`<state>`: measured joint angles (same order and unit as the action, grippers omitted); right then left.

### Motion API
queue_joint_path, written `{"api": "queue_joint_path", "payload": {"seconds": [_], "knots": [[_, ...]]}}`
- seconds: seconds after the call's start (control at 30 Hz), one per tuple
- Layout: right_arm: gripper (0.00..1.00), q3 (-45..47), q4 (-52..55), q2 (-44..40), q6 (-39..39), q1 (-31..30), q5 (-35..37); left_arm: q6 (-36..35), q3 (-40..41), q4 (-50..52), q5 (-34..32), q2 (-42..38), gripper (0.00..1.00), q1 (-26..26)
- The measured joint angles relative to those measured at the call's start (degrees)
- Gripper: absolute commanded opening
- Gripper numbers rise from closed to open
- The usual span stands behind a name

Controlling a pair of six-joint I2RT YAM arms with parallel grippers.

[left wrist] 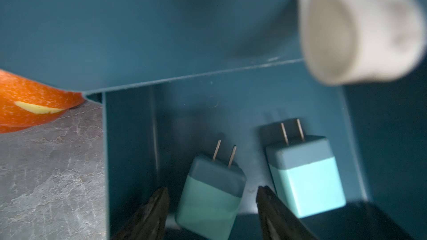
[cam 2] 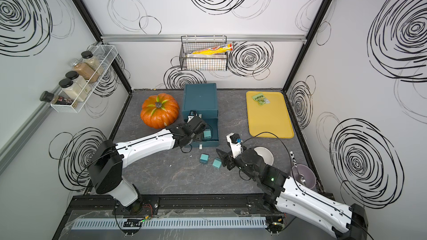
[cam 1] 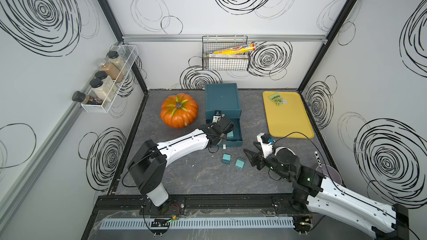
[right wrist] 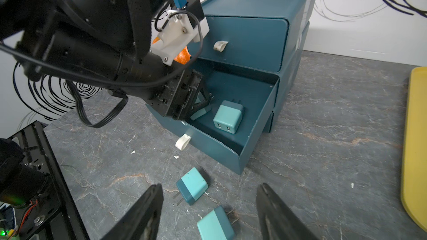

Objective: Place the plugs into the drawer by color
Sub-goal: Place the plug in the drawer, then pick up the plug from the center of the board.

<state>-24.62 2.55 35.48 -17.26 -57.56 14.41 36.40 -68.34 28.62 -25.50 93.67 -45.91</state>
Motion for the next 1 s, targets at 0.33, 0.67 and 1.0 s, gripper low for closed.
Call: {"api": "queue_joint_path", "payload": {"seconds": [0.33,0.67,1.0], "knots": [[0.75,4.7,1.4,8.7,-15.3,-1.7,-2.4,-1.7,14.0,-14.3,10.3,-32.0,0.77,0.2],[0.83,9.9,-3.5,19.7,-25.8,-10.8,1.8,-1.7,37.2,-21.1,16.9,-52.5,0.78,0.7],[0.81,6.8,-10.0,35.1,-27.1,-12.2,7.3,-3.1,42.5,-24.2,15.5,-59.1,0.80,0.7]]}}
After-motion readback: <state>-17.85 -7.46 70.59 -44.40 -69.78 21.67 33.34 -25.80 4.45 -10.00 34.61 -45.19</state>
